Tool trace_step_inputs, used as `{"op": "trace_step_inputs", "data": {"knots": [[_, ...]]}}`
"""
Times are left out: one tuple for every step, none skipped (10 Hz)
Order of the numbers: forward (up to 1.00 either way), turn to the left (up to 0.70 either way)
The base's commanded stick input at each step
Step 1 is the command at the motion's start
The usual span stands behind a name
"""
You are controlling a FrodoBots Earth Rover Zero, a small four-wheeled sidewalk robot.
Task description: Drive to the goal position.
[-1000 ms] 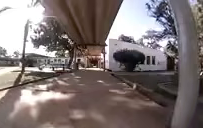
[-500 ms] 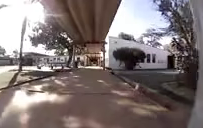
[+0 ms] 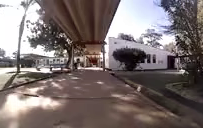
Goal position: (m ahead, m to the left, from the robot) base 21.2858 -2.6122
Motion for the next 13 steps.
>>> {"op": "trace_step_inputs", "data": {"knots": [[0.50,0.00],[0.50,0.00],[0.50,0.00],[0.50,0.00],[0.50,0.00],[0.50,0.00],[0.50,0.00],[0.50,0.00],[0.50,0.00],[0.50,0.00],[0.50,0.00],[0.50,0.00],[0.50,0.00]]}}
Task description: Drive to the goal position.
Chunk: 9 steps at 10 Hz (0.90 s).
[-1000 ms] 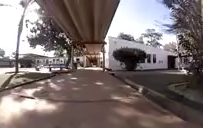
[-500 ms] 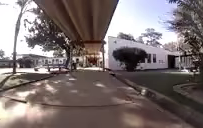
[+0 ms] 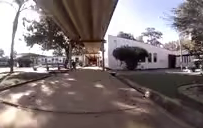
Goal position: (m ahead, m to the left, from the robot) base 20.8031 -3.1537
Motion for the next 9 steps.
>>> {"op": "trace_step_inputs", "data": {"knots": [[0.50,0.00],[0.50,0.00],[0.50,0.00],[0.50,0.00],[0.50,0.00],[0.50,0.00],[0.50,0.00],[0.50,0.00],[0.50,0.00]]}}
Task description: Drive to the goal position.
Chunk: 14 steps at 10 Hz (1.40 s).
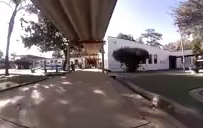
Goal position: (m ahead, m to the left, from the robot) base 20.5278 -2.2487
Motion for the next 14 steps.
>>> {"op": "trace_step_inputs", "data": {"knots": [[0.50,0.00],[0.50,0.00],[0.50,0.00],[0.50,0.00],[0.50,0.00],[0.50,0.00],[0.50,0.00],[0.50,0.00],[0.50,0.00],[0.50,0.00],[0.50,0.00],[0.50,0.00],[0.50,0.00],[0.50,0.00]]}}
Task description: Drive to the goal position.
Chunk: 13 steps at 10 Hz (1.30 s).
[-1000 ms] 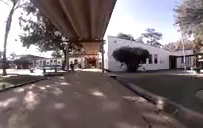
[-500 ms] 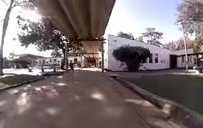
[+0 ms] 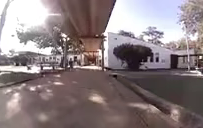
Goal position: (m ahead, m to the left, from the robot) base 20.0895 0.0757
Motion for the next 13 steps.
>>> {"op": "trace_step_inputs", "data": {"knots": [[0.50,0.00],[0.50,0.00],[0.50,0.00],[0.50,0.00],[0.50,0.00],[0.50,0.00],[0.50,0.00],[0.50,0.00],[0.50,0.00],[0.50,0.00],[0.50,0.00],[0.50,0.00],[0.50,0.00]]}}
